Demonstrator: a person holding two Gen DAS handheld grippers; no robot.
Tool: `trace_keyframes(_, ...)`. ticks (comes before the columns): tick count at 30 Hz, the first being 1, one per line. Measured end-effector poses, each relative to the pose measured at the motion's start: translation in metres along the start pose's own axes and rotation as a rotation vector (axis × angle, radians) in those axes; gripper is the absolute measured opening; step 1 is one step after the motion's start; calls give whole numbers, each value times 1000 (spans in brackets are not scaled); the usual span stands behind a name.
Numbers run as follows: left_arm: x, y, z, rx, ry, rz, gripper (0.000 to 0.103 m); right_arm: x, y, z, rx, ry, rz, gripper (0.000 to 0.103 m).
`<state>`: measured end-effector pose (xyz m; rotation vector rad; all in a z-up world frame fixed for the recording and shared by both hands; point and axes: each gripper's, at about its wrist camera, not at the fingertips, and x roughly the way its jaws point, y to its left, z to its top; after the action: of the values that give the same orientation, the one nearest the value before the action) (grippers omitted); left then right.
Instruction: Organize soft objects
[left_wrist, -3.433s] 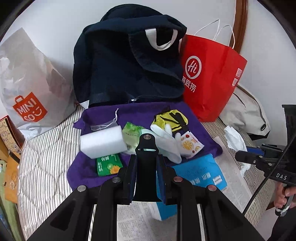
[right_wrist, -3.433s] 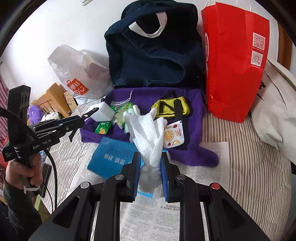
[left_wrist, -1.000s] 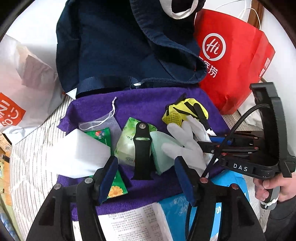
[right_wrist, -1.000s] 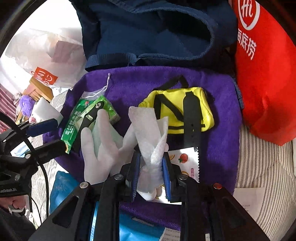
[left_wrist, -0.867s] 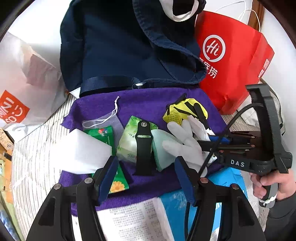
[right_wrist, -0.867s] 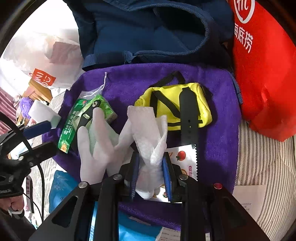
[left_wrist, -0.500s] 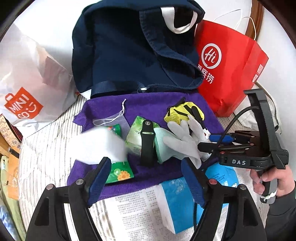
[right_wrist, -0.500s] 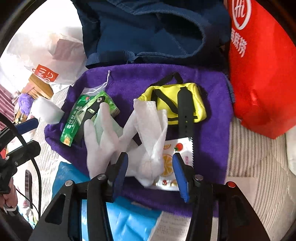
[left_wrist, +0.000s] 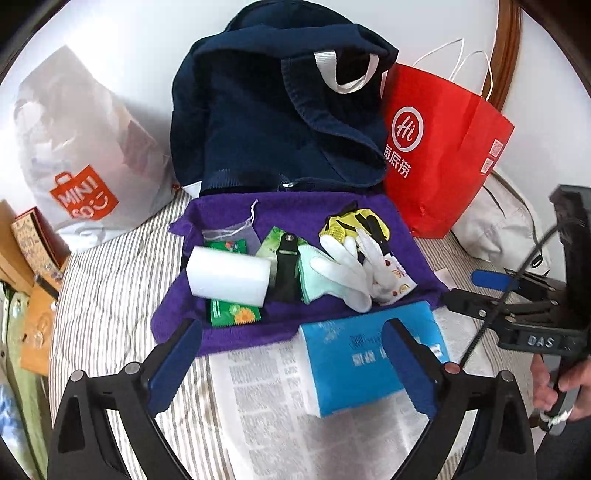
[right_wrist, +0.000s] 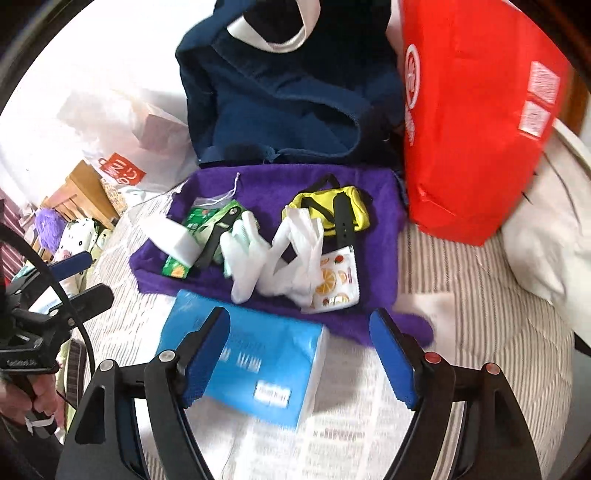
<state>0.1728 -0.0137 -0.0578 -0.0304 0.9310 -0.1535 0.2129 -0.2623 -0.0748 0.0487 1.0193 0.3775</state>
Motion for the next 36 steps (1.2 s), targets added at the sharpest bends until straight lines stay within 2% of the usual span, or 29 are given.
trace_keyframes(2,-6,-2,-5,-5,-3,20,102,-11,2,-6,8,-12,-8,79)
trace_keyframes(3,-10,-3,-8,-9,-5,31,103,-15,4,-9,11,-18,-12,88)
trace_keyframes(5,-18,-6,-12,-15,-11,39,103,-30,7,-18,12,-50,-36,94)
trace_keyframes(15,-62,-23,-32,-43,-58,53,103,-89,20,-49,20,-132,-149,99)
trace_keyframes(20,-76,-28,-41,-52,-70,60,103,-112,23,-62,23,-142,-208,103)
trace_keyframes(26,-89,-32,-51,-87,-60,56,103,-132,20,-77,32,-147,-236,103)
trace_keyframes(36,-106,-34,-59,-86,-79,74,103,-146,13,-89,59,-143,-251,103)
